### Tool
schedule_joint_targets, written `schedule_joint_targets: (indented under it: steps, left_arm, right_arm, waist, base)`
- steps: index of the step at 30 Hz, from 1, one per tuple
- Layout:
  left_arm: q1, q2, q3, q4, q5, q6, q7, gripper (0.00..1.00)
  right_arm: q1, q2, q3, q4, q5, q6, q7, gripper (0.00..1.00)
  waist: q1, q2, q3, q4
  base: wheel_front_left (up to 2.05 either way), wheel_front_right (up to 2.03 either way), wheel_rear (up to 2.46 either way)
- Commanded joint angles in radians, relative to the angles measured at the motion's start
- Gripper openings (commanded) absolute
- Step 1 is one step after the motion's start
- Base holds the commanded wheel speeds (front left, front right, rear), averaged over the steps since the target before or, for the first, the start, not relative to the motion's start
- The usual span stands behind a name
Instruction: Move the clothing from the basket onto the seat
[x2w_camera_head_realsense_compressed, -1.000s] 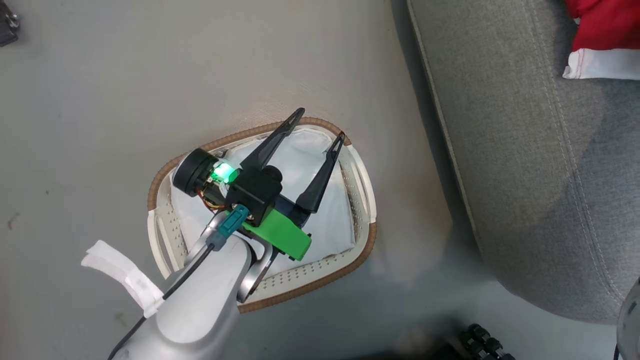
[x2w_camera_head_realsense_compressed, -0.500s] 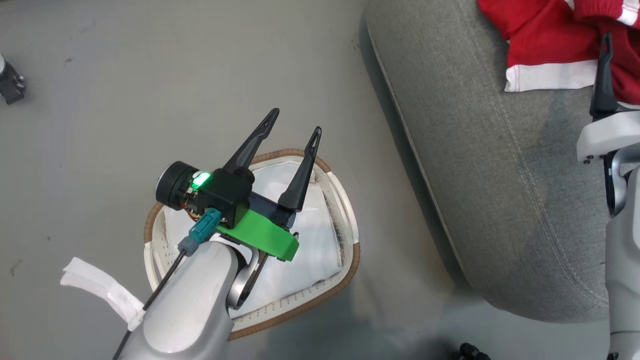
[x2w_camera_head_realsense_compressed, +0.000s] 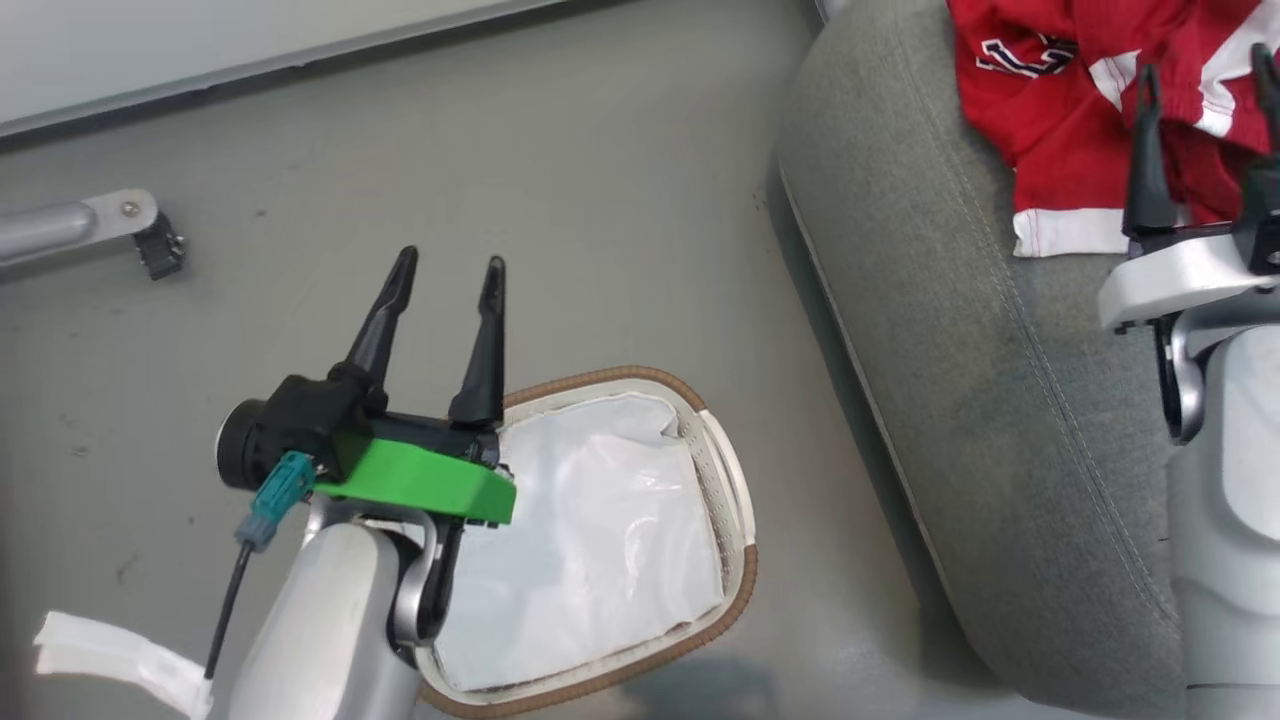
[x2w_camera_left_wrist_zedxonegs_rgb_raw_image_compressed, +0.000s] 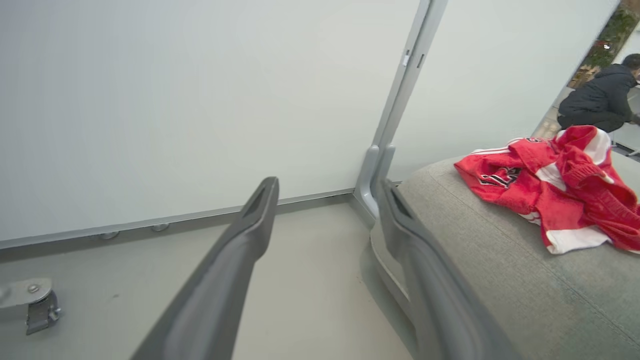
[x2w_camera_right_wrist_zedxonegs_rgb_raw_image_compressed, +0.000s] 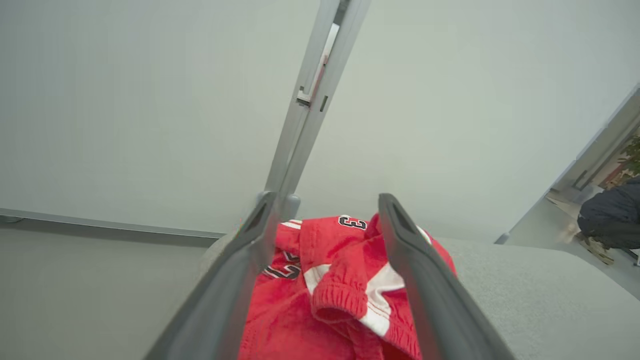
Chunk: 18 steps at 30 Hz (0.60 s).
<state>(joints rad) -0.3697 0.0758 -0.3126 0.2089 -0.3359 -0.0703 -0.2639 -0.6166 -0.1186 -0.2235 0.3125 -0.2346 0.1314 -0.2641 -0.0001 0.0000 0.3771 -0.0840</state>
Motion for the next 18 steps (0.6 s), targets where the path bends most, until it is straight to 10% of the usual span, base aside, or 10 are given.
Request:
schedule_joint_targets:
  steps: [1,18]
  left_arm:
    - [0.033,-0.005,0.029,0.0,-0.008,0.007,-0.001,1.0]
    - [0.326,-0.023,0.297,-0.024,0.008,-0.013,-0.001,1.0]
  right_arm:
    - [0.027,0.009,0.008,0.0,0.004,-0.001,0.0,1.0]
    - [0.281,0.066,0.202,-0.002,0.258,-0.001,0.0,1.0]
  waist:
    - [0.0001,0.0,-0.079,0.073]
    - [0.0001,0.0,-0.291,0.186]
  base:
    - [0.0,0.0,0.0]
    - [0.0,0.0,0.0]
